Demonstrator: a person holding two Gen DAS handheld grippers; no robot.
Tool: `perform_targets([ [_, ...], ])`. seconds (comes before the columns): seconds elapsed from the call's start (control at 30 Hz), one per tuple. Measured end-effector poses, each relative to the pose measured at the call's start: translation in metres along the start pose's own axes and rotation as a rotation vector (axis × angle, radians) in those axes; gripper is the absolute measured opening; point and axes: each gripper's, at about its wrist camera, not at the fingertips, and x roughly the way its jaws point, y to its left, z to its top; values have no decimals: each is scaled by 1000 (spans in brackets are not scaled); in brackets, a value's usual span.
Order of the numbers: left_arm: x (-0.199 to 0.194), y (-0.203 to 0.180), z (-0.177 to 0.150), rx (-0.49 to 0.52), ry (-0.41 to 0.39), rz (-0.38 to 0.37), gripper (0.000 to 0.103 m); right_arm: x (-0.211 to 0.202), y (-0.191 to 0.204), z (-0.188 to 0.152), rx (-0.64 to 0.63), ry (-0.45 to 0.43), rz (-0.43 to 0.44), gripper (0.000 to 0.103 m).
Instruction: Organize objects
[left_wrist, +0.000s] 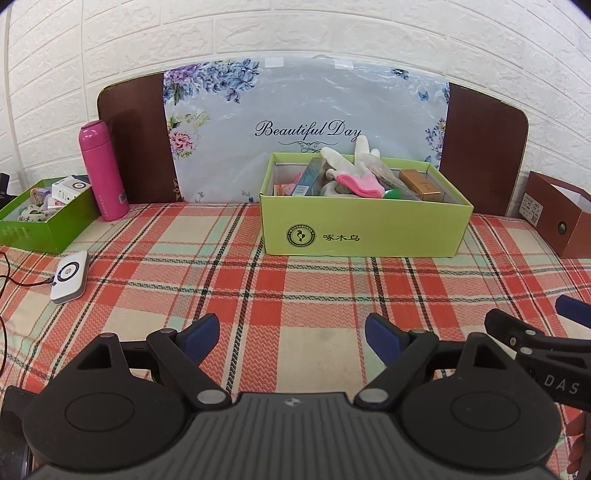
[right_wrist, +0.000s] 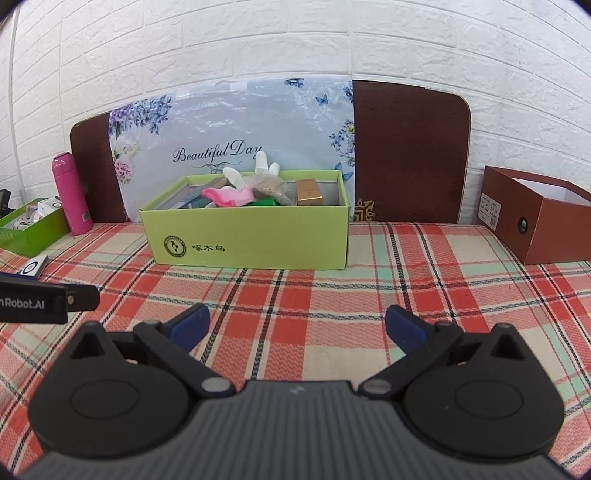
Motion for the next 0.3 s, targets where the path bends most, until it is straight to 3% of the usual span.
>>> perform_targets([
  [0.3, -7, -6, -3, 35, -21, 7, 90, -3, -3, -2, 10, 3, -9, 103],
])
